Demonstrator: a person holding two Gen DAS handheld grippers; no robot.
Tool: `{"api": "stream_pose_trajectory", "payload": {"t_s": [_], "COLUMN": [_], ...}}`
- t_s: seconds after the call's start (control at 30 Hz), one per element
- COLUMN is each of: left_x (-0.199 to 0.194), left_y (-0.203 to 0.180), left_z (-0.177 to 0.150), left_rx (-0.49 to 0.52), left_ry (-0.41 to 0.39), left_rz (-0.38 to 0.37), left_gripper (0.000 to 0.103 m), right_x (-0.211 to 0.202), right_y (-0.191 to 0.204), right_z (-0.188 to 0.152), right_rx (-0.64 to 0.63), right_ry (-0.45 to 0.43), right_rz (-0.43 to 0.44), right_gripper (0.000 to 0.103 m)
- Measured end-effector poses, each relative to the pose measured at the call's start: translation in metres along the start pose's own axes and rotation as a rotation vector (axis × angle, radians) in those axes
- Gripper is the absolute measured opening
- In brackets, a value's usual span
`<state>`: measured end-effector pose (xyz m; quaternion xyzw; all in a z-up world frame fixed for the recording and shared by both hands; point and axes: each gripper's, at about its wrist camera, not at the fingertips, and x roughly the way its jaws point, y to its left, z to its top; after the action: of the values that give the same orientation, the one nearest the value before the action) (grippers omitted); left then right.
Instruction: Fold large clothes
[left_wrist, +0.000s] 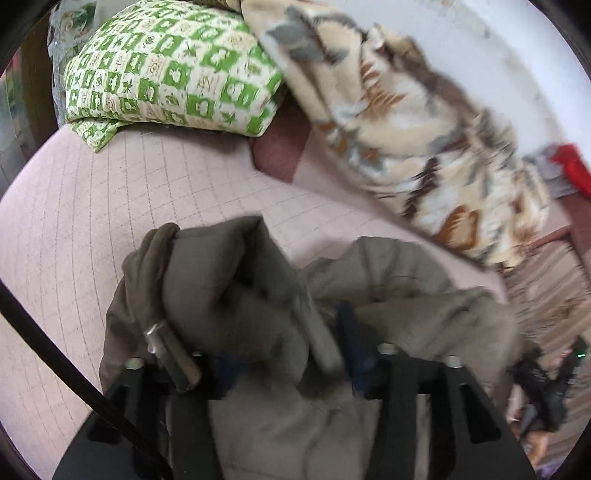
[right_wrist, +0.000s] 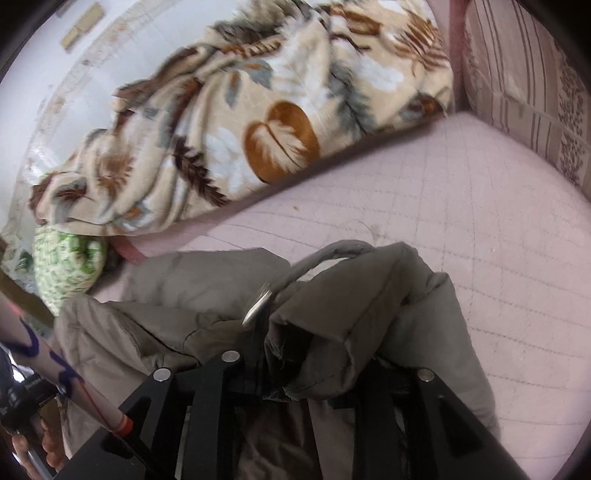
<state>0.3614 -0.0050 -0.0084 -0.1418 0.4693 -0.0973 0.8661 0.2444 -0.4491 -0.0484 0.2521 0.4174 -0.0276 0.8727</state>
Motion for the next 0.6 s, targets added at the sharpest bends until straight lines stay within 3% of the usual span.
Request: {"api": "stream_pose_trajectory", "payload": {"t_s": [0.03,0.07,0.1,0.2,0.23,0.27,0.43,0.6], "left_x": [-0.01,-0.022,-0.037,-0.064,-0.072,-0.083,-0.107,-0.087], "left_y": [0.0,0.0,-0.002,-0.006,-0.006,-0.004,0.016,0.043], "left_z": [-0.002,-0.004,-0.006,-0.011,-0.015,-0.023,-0.081,-0.14], "left_rx": [-0.01,-0.016,-0.011,0.028,0.028,0.025,0.014,-0.016], "left_ry": [-0.017,-0.045,-0.075,-0.086,-0.094,-0.109,-0.143,-0.128], "left_rz": [-0.007,-0.003,0.005,0.013,0.023,0.032,0.075,0.173], "left_gripper": [0.072,0.077,0.078,0.078,0.078,0.078,0.078,0.078], "right_x": [-0.009,-0.017,-0.021,-0.044,-0.054,-0.066,-0.103,-0.097], "right_y": [0.002,0.004,0.008,0.017,0.021,0.025,0.057,0.108], "right_z": [0.0,-0.001,-0.001,-0.003,-0.003,-0.003,-0.017,-0.058], "right_rx": [-0.001,-0.005,-0.009,-0.017,-0.021,-0.029,-0.142,-0.326], "right_ry": [-0.011,-0.022,-0.029,-0.076,-0.107,-0.145,-0.18,-0.136], "right_rz": [0.007,0.004,-0.001,-0.027,-0.049,-0.076,-0.084,-0.07], "right_gripper": [0.033,0.04,0.043,0.072,0.085,0.091,0.09,0.075]}}
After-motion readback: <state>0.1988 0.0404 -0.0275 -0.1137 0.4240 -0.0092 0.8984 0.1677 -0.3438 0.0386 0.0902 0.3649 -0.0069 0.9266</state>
